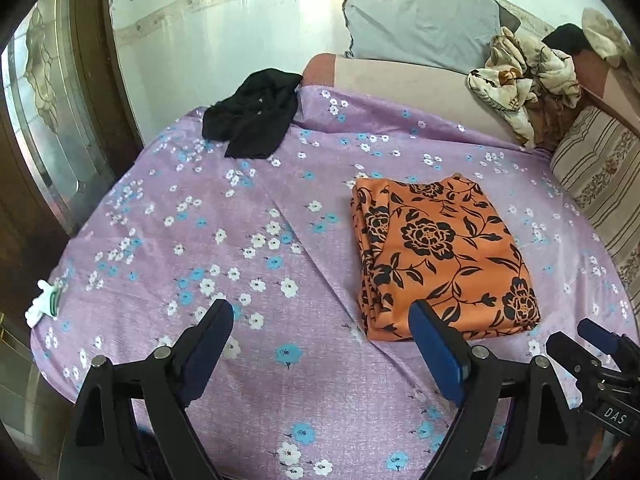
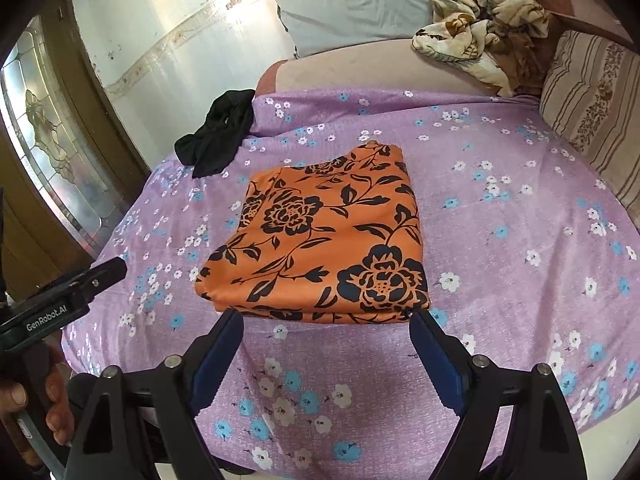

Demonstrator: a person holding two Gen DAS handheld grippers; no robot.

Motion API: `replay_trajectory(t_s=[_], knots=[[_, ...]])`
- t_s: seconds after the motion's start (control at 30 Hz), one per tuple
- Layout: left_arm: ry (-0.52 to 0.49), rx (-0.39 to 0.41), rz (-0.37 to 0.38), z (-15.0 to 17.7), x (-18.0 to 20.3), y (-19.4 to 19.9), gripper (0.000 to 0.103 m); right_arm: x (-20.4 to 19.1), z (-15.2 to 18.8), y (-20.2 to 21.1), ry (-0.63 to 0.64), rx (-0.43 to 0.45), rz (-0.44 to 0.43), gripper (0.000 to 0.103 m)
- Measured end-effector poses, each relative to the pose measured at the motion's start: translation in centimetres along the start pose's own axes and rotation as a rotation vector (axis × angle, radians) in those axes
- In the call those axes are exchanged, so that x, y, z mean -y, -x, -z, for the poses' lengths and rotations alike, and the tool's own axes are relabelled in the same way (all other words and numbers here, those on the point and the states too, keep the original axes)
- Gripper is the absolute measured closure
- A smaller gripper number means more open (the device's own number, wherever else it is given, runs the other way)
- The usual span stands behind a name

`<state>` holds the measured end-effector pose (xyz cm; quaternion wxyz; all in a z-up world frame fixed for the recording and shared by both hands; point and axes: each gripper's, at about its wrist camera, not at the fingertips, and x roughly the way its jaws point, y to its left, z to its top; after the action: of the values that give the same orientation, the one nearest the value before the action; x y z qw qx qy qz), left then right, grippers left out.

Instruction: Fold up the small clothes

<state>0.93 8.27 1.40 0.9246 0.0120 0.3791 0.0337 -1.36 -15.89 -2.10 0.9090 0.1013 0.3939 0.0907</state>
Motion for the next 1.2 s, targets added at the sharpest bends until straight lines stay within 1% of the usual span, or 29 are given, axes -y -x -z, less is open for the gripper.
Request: replay_trajectory(t_s=[0.23,0.33,1.0,1.2], knots=[[-0.021,0.0,-0.01,-0.2,0.6,0.0,0.013,0.0,-0.4,0.2,0.007,0.008,0.013,0.015],[-0.019,0.001,-0.016,-0.2,0.6,0.0,0.013,-0.3,-0.6,0.1,0.029,0.006,0.03,0.015],[-0.002,-0.023,0.015,0.0,0.1,-0.9,0.013,-1.6,-0.9,-0.4,0.073,-0.006,0.063,0.015],[-0.003,-0.022,0.011,0.0,0.2,-1.1,0.013,-1.7,-0.9,-0.5,0.08,-0.006,0.064,0.015]])
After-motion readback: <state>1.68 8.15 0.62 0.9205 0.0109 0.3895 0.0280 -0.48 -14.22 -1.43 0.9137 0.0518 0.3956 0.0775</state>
